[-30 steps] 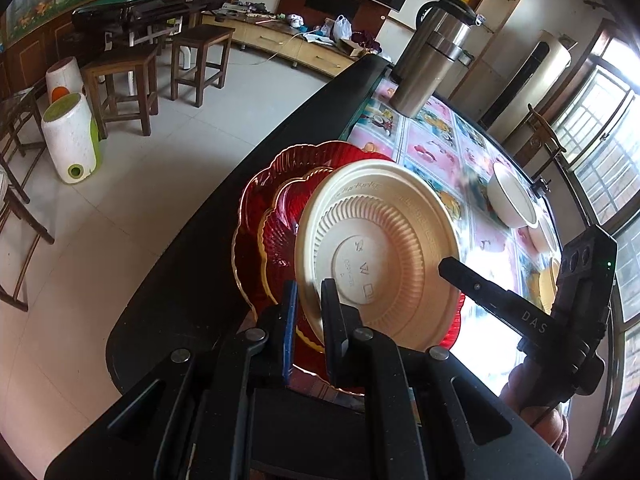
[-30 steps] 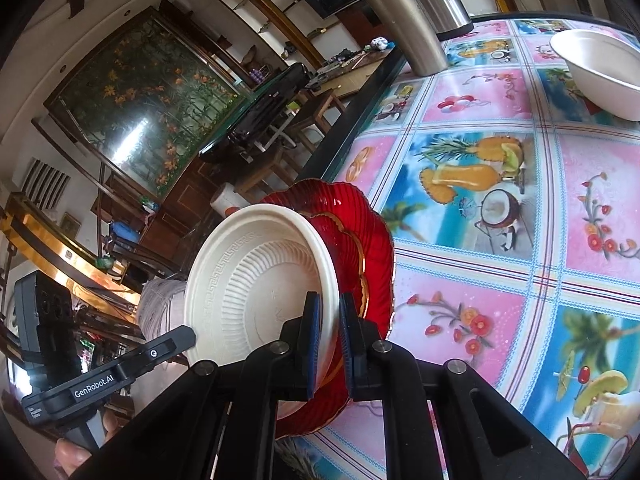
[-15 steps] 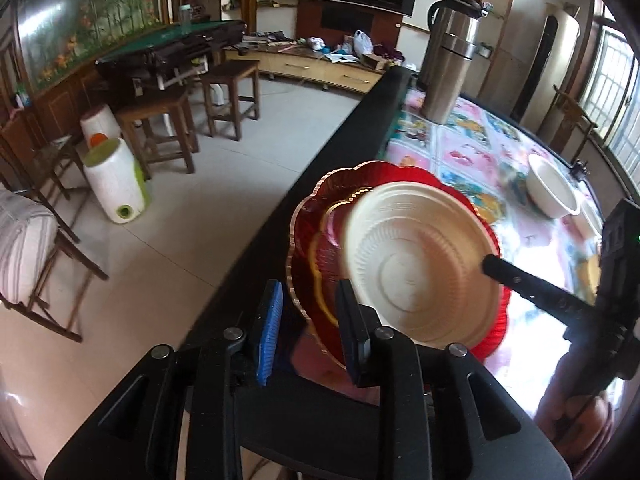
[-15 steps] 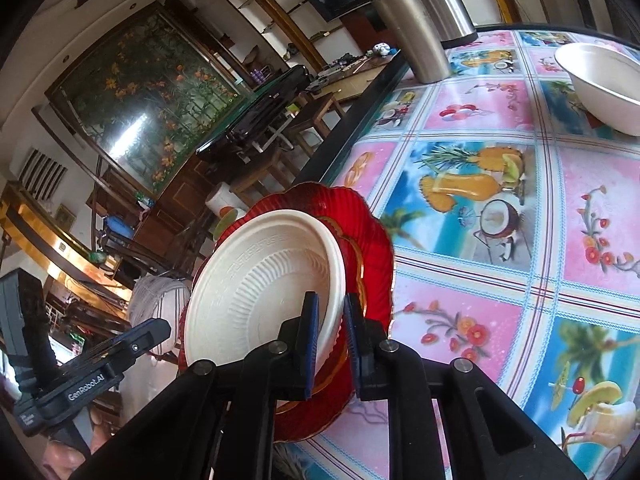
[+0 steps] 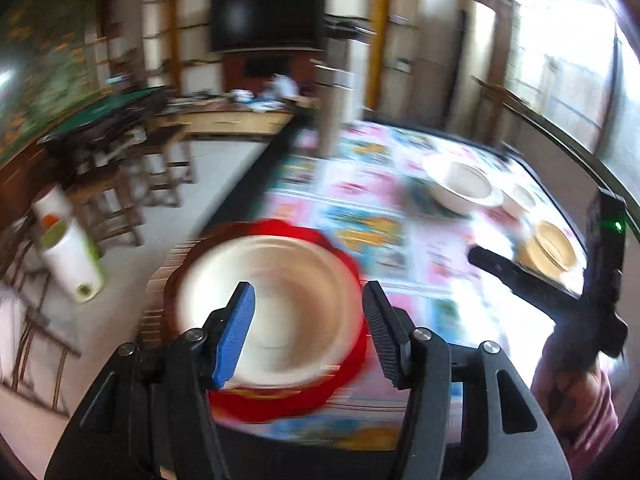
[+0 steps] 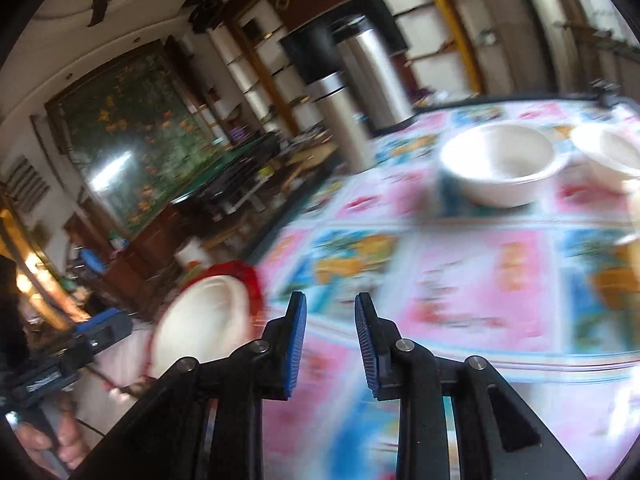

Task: Organize plates and bowls
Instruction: 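Open the right gripper to release the cream plate on the stack, then move the right gripper to the rim of another cream plate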

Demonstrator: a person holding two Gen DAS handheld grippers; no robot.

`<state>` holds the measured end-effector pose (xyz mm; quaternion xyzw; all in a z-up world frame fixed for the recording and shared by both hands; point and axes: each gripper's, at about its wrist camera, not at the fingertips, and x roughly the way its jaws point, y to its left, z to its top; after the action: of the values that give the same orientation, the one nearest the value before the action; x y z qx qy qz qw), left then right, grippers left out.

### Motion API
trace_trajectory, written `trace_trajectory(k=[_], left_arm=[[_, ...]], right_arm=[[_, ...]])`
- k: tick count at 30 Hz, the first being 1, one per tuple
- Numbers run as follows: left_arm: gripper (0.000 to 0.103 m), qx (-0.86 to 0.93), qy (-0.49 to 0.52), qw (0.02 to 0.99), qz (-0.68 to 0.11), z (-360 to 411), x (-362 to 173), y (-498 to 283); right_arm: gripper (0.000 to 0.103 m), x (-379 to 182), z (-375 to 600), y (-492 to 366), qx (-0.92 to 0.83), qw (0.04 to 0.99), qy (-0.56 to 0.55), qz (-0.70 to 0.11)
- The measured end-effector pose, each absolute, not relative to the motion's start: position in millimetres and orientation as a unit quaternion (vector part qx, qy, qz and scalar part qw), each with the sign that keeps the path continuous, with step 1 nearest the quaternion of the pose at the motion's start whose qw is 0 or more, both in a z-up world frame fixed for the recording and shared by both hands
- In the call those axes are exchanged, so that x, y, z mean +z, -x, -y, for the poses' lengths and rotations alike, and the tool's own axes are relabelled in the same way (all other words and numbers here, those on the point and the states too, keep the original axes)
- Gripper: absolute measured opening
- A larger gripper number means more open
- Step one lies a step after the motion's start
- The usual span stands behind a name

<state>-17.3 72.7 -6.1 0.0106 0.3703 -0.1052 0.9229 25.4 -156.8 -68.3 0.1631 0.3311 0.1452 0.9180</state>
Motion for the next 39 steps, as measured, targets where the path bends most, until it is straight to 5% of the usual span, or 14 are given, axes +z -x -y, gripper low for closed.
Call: trace_trajectory(k=[14, 21, 23, 25, 39], left_arm=[[0.055, -0.245, -0.095, 0.842, -0.472, 94, -57, 15], [0.055, -0.274, -0.081, 0.844, -0.455, 170, -19, -37], [0.062, -0.282, -0.075, 0.844, -0.449, 200, -5, -60], [0.068, -0.279, -0.073, 0.841, -0.458, 223, -2, -79], [0.068, -0.295, 0.024, 0.776, -0.557, 265, -45, -124]], right_arm=[[0.047, -67, 344, 75, -0.027, 0.947, -0.199, -0.25], [0.054, -30, 433, 76, -0.063, 0.928, -0.269, -0.25], [0.062, -21, 454, 63, -0.09, 0.919, -0.275, -0.269], [0.062, -20, 478, 45, -0.106, 0.9, -0.301, -0.296], [0.062, -93, 504, 19, -0.056, 0.852, -0.414, -0.315]])
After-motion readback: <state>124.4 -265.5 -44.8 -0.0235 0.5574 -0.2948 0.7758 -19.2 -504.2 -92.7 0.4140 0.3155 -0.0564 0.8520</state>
